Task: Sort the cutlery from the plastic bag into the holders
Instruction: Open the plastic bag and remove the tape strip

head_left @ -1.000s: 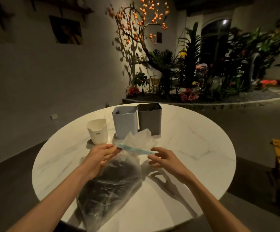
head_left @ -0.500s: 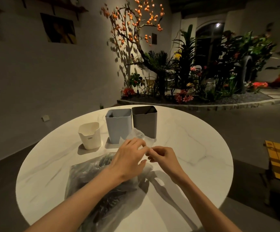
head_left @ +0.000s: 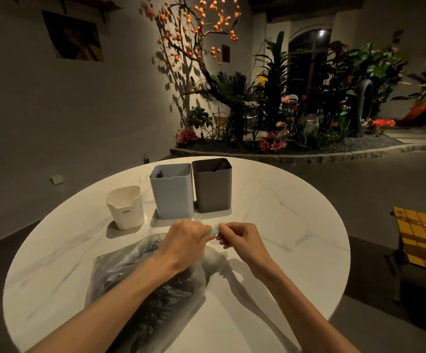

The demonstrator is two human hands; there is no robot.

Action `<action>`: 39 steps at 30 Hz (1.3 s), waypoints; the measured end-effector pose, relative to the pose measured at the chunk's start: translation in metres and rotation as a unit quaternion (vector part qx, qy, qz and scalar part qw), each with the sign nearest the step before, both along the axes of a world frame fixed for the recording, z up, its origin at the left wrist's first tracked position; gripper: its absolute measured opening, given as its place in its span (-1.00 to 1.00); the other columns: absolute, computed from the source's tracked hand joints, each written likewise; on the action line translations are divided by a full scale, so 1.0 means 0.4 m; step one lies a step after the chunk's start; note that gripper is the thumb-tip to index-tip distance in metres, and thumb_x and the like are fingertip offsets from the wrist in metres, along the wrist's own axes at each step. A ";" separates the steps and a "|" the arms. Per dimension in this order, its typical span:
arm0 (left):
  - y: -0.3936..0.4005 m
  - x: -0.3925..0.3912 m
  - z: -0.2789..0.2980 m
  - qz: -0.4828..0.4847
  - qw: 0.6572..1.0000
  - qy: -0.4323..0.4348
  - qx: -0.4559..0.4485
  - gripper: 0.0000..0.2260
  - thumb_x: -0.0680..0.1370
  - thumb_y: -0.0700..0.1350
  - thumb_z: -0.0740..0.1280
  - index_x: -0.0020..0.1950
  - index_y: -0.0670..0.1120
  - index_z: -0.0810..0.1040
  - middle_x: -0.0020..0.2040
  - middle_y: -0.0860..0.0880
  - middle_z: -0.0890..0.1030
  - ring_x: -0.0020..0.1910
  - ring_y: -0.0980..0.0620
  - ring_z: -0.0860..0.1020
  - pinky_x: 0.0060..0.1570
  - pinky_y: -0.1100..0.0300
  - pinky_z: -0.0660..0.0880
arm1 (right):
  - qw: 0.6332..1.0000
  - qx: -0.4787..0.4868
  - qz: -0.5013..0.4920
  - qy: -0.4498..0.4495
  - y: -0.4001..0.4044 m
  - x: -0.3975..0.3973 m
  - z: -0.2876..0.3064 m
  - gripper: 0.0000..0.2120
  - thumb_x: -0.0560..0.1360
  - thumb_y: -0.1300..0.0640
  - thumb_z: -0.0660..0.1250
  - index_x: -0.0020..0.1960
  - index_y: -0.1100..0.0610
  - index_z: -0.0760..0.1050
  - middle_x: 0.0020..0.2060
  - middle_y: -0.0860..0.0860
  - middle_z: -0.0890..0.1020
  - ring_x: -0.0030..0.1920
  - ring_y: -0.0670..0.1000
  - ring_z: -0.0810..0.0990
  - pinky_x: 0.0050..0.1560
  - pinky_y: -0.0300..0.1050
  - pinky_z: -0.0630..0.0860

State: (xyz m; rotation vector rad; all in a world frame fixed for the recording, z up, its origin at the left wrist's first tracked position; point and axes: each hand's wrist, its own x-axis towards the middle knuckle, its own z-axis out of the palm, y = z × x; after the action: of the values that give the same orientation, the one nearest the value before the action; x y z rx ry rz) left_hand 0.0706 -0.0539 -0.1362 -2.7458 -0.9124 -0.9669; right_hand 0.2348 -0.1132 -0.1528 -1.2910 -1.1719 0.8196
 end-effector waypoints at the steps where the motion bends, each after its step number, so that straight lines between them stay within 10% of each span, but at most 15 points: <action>1: 0.001 -0.003 -0.004 -0.006 1.000 -0.005 0.008 -0.90 0.55 -0.13 0.46 -0.16 -0.09 0.68 -0.30 -0.03 0.67 -0.44 0.04 0.52 -0.33 0.18 0.62 | 1.000 -0.004 0.008 0.006 0.000 0.001 0.001 -0.77 0.63 0.09 0.31 -0.08 0.12 0.71 -0.30 0.03 0.70 -0.30 -0.09 0.62 -0.19 -0.25 0.60; 13: 0.005 -0.012 -0.019 -0.068 0.994 -0.078 0.041 -0.78 0.56 -0.04 0.37 0.07 -0.16 0.68 -0.10 -0.08 0.73 -0.27 0.00 0.68 -0.29 0.22 0.66 | 0.988 -0.051 0.032 0.146 0.008 0.012 -0.009 -0.70 0.62 0.06 0.32 -0.02 0.27 0.69 -0.22 0.13 0.70 -0.23 -0.01 0.64 -0.10 -0.20 0.63; 20: -0.012 -0.023 0.038 -0.047 0.984 -0.171 -0.021 -0.77 0.56 0.03 0.33 0.19 0.05 0.46 -0.12 0.01 0.68 -0.33 0.08 0.60 -0.27 0.21 0.66 | 0.982 -0.092 -0.112 0.120 0.016 0.071 -0.027 -0.69 0.64 0.05 0.29 -0.04 0.25 0.69 -0.22 0.12 0.72 -0.19 0.05 0.69 -0.09 -0.19 0.66; 23: -0.014 -0.034 0.045 0.007 0.985 -0.146 -0.092 -0.61 0.58 0.04 0.34 0.38 0.09 0.34 0.22 -0.03 0.63 0.04 -0.02 0.64 0.11 0.12 0.60 | 0.970 -0.098 -0.171 0.144 0.014 0.122 -0.039 -0.70 0.66 0.08 0.27 0.00 0.28 0.67 -0.26 0.11 0.73 -0.23 0.05 0.72 -0.13 -0.16 0.67; 27: -0.012 -0.027 0.052 0.107 0.940 -0.084 -0.314 -0.22 0.59 0.21 0.30 0.64 0.03 -0.05 0.65 -0.02 0.06 0.59 -0.10 0.17 0.51 -0.08 0.18 | 0.947 -0.113 -0.222 0.204 0.005 0.158 -0.039 -0.74 0.65 0.09 0.29 0.03 0.26 0.65 -0.19 0.14 0.74 -0.14 0.11 0.74 -0.26 0.08 0.70; 33: 0.012 -0.019 0.033 0.122 0.902 0.049 -0.410 -0.16 0.29 0.53 0.33 0.41 0.05 0.49 0.30 0.02 0.59 0.22 -0.04 0.58 0.24 -0.07 0.55 | 0.925 -0.097 -0.265 0.254 -0.016 0.178 -0.034 -0.78 0.66 0.10 0.26 0.13 0.21 0.61 -0.06 0.10 0.73 -0.01 0.04 0.72 -0.24 -0.01 0.69; 39: 0.017 0.019 0.029 0.048 0.906 -0.016 -0.420 -0.73 0.49 0.02 0.47 0.00 -0.18 0.67 -0.08 -0.17 0.66 -0.07 -0.11 0.64 -0.07 0.01 0.60 | 0.925 -0.088 -0.302 0.214 -0.045 0.250 -0.048 -0.78 0.65 0.16 0.28 0.22 0.22 0.60 -0.02 0.09 0.70 -0.03 0.01 0.69 -0.18 -0.07 0.66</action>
State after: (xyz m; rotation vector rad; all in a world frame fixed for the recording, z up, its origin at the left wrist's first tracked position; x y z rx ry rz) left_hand 0.0782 -0.0469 -0.1247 -3.2782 -1.8013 -0.6980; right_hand 0.3347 -0.1310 -0.1719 -1.4194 -0.3199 0.6972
